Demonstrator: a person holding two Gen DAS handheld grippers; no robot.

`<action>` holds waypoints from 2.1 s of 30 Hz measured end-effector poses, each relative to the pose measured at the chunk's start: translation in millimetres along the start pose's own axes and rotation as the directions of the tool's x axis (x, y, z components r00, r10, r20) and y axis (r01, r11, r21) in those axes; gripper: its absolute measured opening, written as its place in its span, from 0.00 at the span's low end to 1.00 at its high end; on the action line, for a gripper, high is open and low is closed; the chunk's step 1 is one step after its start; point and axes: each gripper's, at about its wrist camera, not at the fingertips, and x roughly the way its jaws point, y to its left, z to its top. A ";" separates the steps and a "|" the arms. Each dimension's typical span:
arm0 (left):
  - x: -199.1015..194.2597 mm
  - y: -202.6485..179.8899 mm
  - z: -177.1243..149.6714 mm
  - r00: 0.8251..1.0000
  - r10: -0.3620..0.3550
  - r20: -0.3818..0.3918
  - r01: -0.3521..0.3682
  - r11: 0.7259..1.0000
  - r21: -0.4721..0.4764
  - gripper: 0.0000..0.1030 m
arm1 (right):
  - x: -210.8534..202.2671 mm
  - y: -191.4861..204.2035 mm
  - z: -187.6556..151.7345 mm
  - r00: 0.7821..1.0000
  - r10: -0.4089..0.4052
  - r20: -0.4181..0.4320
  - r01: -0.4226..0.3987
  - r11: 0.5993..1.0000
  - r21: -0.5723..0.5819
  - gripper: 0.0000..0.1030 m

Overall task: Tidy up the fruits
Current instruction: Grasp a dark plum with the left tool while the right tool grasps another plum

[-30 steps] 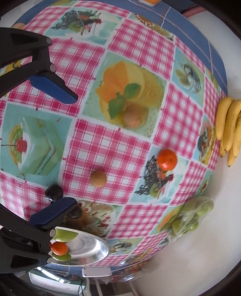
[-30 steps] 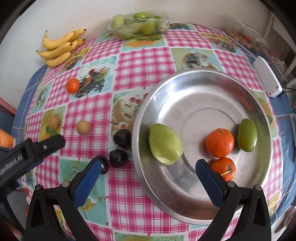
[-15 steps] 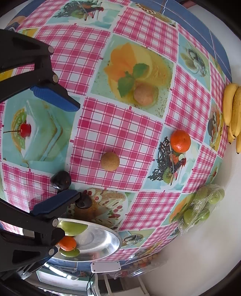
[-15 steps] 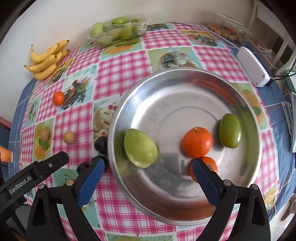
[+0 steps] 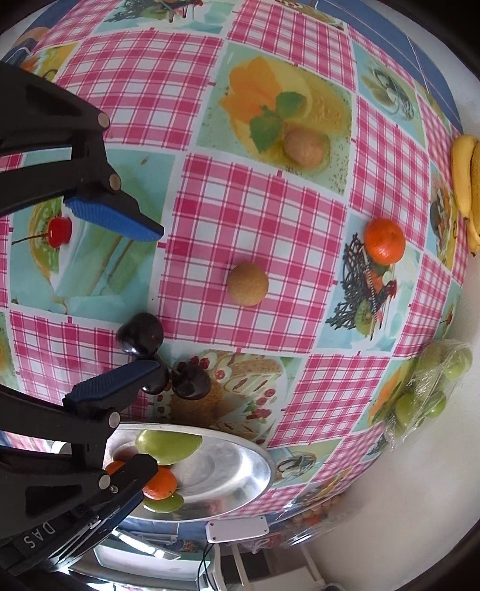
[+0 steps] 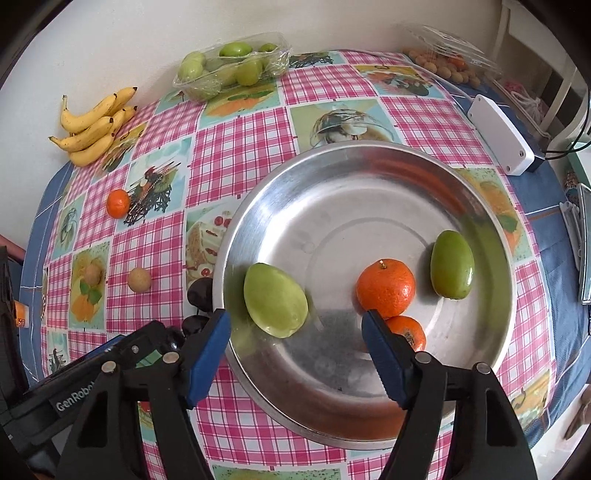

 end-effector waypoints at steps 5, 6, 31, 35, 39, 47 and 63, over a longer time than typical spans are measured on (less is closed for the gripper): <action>1.6 -3.7 -2.8 0.999 -0.030 -0.013 0.030 0.999 0.013 0.49 | -0.8 1.0 0.4 1.000 0.002 0.002 -0.002 1.000 -0.007 0.72; 1.9 -4.8 -3.3 0.999 -0.039 -0.015 0.039 0.999 0.015 0.45 | -0.4 1.0 0.8 1.000 0.003 0.001 -0.003 1.000 -0.007 0.72; -7.7 7.5 2.8 0.996 -0.088 0.024 0.090 0.994 -0.058 0.20 | -5.6 22.2 -0.3 0.998 0.062 0.013 -0.061 0.995 -0.076 0.72; -9.6 2.7 1.3 0.995 -0.101 0.022 0.101 0.994 -0.034 0.21 | -5.4 20.3 -0.5 0.998 0.058 0.013 -0.057 0.996 -0.068 0.72; -2.2 -6.3 -1.2 0.995 -0.101 -0.002 0.101 0.995 -0.006 0.21 | -5.5 20.0 -1.3 0.999 0.052 0.014 -0.051 0.997 -0.066 0.72; 2.1 -5.9 -2.8 0.993 -0.113 -0.022 0.113 0.993 -0.020 0.33 | -6.6 16.4 -1.0 0.998 0.054 0.015 -0.053 0.997 -0.048 0.71; 14.3 -8.9 -6.2 0.989 -0.137 -0.064 0.136 0.991 -0.014 0.33 | -7.2 12.9 -0.8 0.998 0.059 0.015 -0.059 0.998 -0.032 0.71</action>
